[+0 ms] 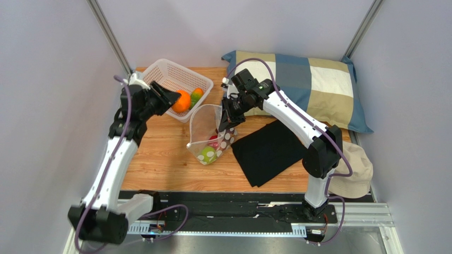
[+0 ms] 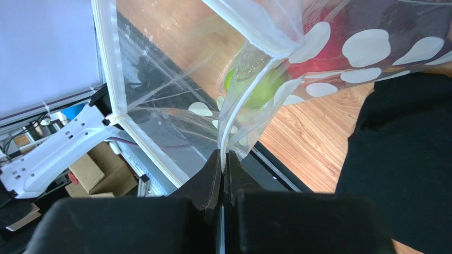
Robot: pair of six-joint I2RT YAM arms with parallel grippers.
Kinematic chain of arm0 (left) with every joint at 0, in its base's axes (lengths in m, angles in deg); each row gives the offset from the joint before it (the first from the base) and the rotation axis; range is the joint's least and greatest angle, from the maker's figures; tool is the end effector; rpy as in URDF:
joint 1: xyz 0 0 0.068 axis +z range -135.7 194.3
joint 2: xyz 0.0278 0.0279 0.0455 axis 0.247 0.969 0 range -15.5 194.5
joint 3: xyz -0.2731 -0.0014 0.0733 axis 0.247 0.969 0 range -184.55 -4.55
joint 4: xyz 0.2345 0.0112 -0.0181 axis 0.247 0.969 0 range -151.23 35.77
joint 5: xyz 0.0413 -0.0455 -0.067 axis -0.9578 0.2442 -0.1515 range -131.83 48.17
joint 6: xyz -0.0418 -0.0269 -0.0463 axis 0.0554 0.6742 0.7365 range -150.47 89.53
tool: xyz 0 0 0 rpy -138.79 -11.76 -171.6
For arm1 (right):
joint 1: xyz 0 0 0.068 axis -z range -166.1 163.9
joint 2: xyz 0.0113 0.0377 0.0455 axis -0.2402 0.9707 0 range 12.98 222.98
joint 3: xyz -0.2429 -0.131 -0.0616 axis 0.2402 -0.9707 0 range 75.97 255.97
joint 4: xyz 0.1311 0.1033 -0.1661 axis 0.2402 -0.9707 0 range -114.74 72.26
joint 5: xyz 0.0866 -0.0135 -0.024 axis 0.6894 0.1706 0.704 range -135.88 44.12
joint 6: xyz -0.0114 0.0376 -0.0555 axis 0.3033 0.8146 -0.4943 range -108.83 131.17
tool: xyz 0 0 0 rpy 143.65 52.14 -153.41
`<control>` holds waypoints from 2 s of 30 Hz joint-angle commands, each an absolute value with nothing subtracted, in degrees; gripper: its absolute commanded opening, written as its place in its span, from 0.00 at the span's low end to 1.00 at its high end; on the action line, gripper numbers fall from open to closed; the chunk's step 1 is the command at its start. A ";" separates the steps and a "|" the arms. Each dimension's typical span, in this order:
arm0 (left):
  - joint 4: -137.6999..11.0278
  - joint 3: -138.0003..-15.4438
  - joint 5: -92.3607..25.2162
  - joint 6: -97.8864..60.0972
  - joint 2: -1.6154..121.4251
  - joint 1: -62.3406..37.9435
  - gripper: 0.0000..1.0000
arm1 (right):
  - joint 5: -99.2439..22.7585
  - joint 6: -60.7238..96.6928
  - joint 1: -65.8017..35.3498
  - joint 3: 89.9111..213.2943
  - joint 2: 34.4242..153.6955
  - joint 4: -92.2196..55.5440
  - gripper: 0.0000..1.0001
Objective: Open the zip-top bag and remove the fake food
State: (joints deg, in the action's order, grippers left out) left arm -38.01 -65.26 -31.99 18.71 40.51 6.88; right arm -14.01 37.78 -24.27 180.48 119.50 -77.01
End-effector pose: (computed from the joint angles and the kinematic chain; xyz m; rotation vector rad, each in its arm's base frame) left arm 0.1964 -0.0350 0.3779 -0.5892 1.8876 -0.8229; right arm 0.2769 0.2543 0.3233 -0.4894 2.7864 1.0673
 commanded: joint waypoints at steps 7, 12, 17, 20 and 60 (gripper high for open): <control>-55.34 -81.88 -25.75 15.76 82.91 17.90 0.00 | -6.68 37.01 -24.68 190.47 122.49 -80.32 0.00; -56.84 -93.75 -25.05 12.68 97.42 18.43 0.00 | -6.68 34.20 -24.77 193.74 124.42 -83.57 0.00; -52.03 -101.56 -24.08 13.38 104.89 18.34 0.03 | -7.56 32.88 -24.33 194.97 125.30 -84.98 0.00; -47.54 -104.56 -25.39 12.68 107.36 17.99 0.30 | -7.13 32.97 -24.33 195.41 125.74 -84.80 0.00; -22.30 -63.87 -26.90 3.89 41.61 -11.19 0.01 | -11.17 39.64 -30.05 195.23 125.39 -81.82 0.00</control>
State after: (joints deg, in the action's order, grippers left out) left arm -25.31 -59.75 -25.26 9.43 37.47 -10.82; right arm -10.90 37.34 -29.76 191.45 126.14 -83.43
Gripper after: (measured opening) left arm 0.007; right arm 0.007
